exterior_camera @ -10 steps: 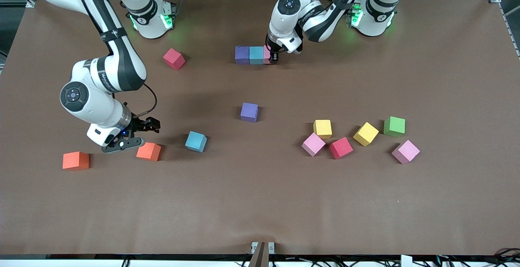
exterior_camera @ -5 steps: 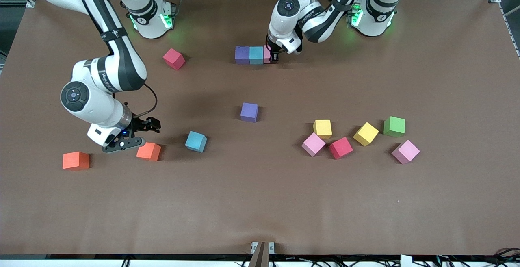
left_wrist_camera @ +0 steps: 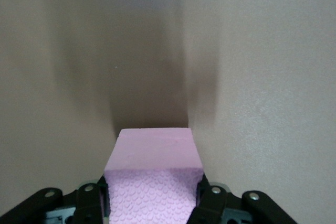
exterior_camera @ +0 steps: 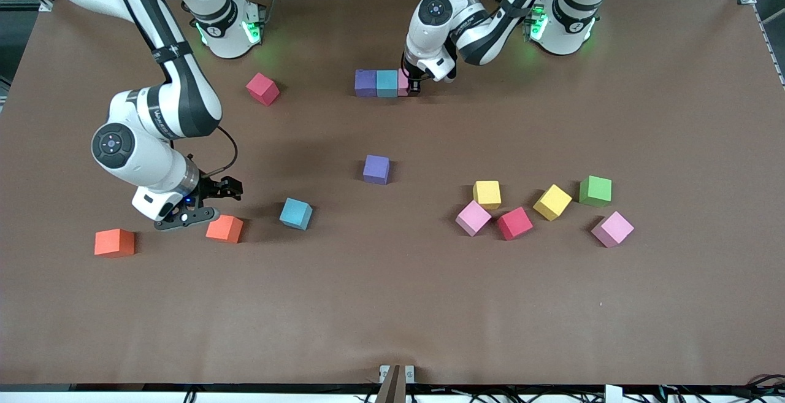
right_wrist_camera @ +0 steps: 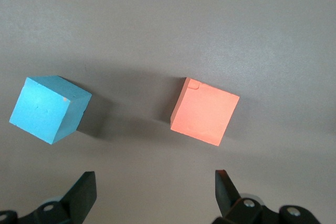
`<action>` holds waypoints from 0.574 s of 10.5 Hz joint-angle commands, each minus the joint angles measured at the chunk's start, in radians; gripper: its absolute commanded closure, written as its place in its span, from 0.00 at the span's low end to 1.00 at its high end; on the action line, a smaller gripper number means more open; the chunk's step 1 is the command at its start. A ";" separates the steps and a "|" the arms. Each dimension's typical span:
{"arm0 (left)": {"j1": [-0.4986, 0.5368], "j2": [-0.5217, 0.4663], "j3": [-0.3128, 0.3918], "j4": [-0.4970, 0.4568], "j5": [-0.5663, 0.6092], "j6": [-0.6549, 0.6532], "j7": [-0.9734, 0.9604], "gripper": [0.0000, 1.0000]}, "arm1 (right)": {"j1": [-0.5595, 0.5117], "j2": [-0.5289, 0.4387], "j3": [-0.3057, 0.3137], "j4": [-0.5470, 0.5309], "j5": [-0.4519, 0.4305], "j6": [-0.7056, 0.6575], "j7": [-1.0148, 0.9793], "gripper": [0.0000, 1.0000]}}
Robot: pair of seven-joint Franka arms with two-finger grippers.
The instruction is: Form number 2 with 11 blocks
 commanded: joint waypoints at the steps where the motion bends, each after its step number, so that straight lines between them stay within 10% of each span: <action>1: -0.007 0.017 0.000 0.003 -0.013 0.017 -0.012 0.38 | 0.001 0.008 0.002 0.017 0.012 -0.012 0.012 0.00; 4: -0.007 0.022 0.000 0.008 -0.013 0.017 -0.018 0.03 | 0.001 0.009 0.002 0.017 0.012 -0.010 0.012 0.00; 6: -0.004 0.020 0.000 0.015 -0.013 0.017 -0.018 0.00 | 0.001 0.009 0.002 0.017 0.012 -0.008 0.012 0.00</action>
